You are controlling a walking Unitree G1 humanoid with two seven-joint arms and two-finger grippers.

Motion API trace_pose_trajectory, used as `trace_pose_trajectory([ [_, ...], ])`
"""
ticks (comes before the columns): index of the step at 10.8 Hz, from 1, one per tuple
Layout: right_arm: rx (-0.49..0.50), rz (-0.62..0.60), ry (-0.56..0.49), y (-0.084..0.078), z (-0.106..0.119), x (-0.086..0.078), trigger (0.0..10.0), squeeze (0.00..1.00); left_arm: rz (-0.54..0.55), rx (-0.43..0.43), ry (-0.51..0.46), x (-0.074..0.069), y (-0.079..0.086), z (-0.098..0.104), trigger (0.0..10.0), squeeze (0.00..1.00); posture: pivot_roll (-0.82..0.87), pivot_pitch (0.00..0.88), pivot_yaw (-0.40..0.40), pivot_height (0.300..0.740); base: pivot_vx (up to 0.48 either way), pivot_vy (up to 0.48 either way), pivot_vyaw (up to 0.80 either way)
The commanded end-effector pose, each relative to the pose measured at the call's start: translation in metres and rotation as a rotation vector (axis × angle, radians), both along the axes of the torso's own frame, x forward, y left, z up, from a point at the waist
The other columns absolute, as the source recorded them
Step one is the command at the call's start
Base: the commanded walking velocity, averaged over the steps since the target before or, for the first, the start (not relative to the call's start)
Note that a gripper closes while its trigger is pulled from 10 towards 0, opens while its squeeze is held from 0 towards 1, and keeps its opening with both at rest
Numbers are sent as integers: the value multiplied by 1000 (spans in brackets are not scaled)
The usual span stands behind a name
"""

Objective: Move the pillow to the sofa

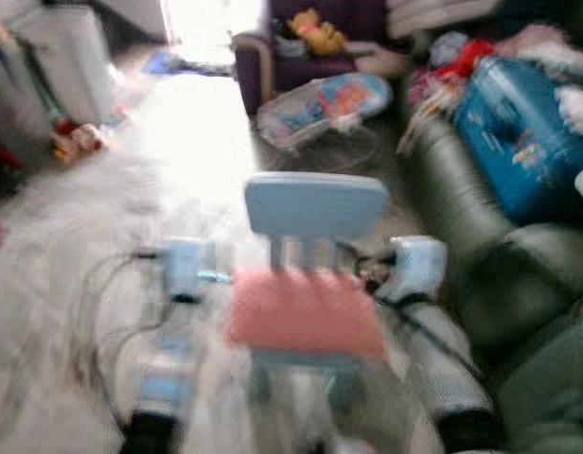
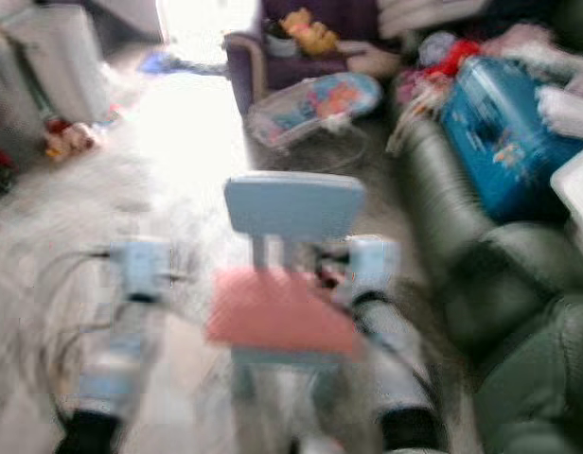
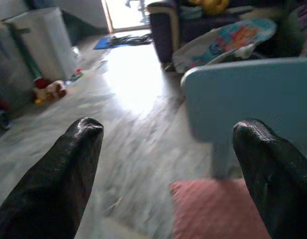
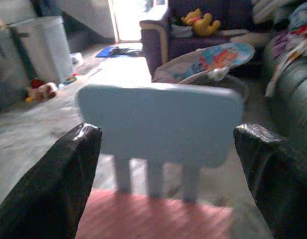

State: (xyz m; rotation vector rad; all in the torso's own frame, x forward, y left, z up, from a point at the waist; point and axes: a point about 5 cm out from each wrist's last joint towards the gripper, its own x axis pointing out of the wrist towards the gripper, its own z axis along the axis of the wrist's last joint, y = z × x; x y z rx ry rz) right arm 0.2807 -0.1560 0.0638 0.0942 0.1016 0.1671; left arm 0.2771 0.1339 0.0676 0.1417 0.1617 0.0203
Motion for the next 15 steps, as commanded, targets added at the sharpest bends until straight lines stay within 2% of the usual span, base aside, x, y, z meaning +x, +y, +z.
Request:
trace_pose_trajectory([
  [1, 11, 19, -28, 9, 7, 4, 10000, 0, 33, 20, -5, 0, 13, 2, 10000, 0, -16, 0, -29, 740, 371, -255, 0],
  [3, 4, 12, -22, 6, 6, 4, 10000, 0, 20, -20, -19, 0, 9, 3, 10000, 0, -18, 0, -32, 740, 178, -129, 0],
  [8, 15, 1, -5, 6, 4, 3, 10000, 0, 23, -39, -18, -2, 8, 3, 10000, 0, -22, 0, -34, 740, 0, 0, 0],
  [13, 10, -6, 0, 4, 4, 4, 10000, 0, 29, -52, -23, -1, 8, 5, 10000, 0, -25, 0, -34, 740, 0, 0, -800],
  [15, 10, -4, 1, 4, 3, 3, 10000, 0, 39, -57, -18, -1, 11, 4, 10000, 0, -23, 0, -34, 740, 0, 219, 0],
])
